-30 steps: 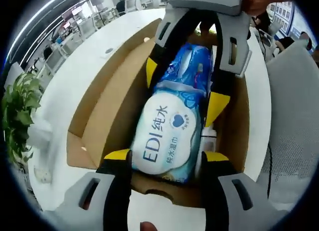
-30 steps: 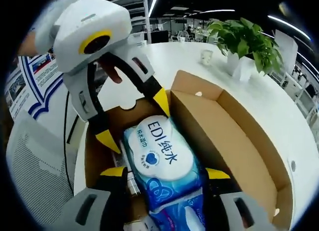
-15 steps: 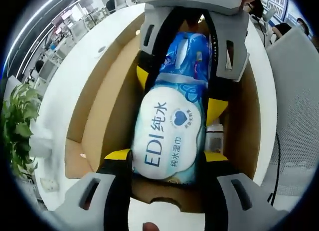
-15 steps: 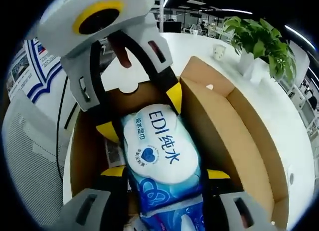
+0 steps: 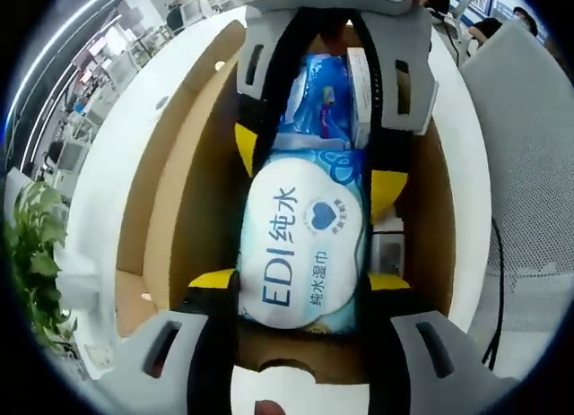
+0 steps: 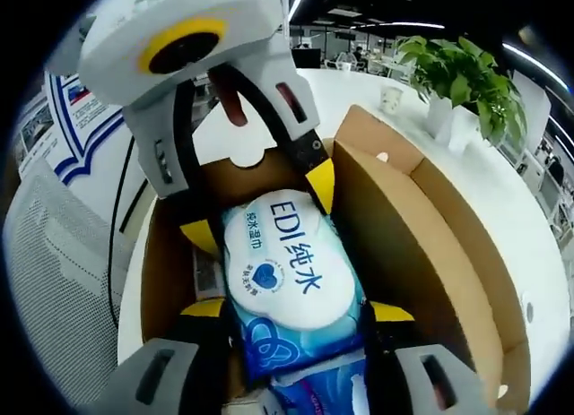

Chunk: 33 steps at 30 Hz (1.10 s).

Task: Operate the shoe box by opening the lid, removing the specified soft item, and placing it in the target area until the item is outside and the box remains undamaged.

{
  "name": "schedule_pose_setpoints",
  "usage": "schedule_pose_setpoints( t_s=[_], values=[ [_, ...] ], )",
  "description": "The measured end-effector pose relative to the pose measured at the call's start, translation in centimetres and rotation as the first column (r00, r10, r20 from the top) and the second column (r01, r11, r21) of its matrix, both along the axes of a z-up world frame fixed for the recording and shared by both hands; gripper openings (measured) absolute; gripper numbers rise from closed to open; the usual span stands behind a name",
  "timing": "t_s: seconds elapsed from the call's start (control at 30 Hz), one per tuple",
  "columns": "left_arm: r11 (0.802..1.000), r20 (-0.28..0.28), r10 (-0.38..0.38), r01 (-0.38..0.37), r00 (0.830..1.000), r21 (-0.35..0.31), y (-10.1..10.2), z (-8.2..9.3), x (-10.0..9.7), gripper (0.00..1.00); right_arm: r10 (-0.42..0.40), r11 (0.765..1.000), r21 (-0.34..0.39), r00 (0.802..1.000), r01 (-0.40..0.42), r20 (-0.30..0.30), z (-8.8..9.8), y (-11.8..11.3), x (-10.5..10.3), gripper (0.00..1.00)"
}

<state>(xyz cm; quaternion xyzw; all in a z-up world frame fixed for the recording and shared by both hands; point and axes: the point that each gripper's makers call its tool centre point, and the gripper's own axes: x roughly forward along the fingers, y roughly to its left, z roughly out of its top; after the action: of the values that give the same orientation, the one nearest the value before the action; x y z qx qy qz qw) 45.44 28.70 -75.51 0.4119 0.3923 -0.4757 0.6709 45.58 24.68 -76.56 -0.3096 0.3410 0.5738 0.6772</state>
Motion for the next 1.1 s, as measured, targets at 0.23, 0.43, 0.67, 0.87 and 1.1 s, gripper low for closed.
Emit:
schedule_pose_setpoints(
  t_s=[0.23,0.43,0.67,0.87,1.1],
  values=[
    [0.991,-0.012,-0.115,0.115,0.993,0.067,-0.3,-1.3,-0.2,0.58,0.054,0.998,-0.035,0.998,-0.055,-0.010,-0.9,0.0,0.1,0.61],
    [0.991,-0.043,-0.120,0.122,0.992,0.058,-0.5,-1.7,-0.1,0.60,0.110,0.991,-0.072,0.994,-0.110,-0.002,-1.5,0.2,0.0,0.62],
    [0.990,-0.070,-0.135,0.138,0.988,0.038,-0.8,-2.0,0.2,0.60,0.133,0.988,-0.068,0.990,-0.136,-0.049,-1.9,0.3,0.2,0.63],
    [0.989,-0.095,-0.142,0.144,0.985,0.017,-0.9,-2.2,0.3,0.61,0.161,0.983,-0.074,0.985,-0.166,-0.061,-2.0,0.3,0.3,0.64],
    [0.988,-0.089,-0.156,0.155,0.984,-0.022,-1.6,-1.9,-0.3,0.62,0.183,0.977,-0.103,0.983,-0.185,-0.029,-1.9,0.3,0.5,0.66]
  ],
)
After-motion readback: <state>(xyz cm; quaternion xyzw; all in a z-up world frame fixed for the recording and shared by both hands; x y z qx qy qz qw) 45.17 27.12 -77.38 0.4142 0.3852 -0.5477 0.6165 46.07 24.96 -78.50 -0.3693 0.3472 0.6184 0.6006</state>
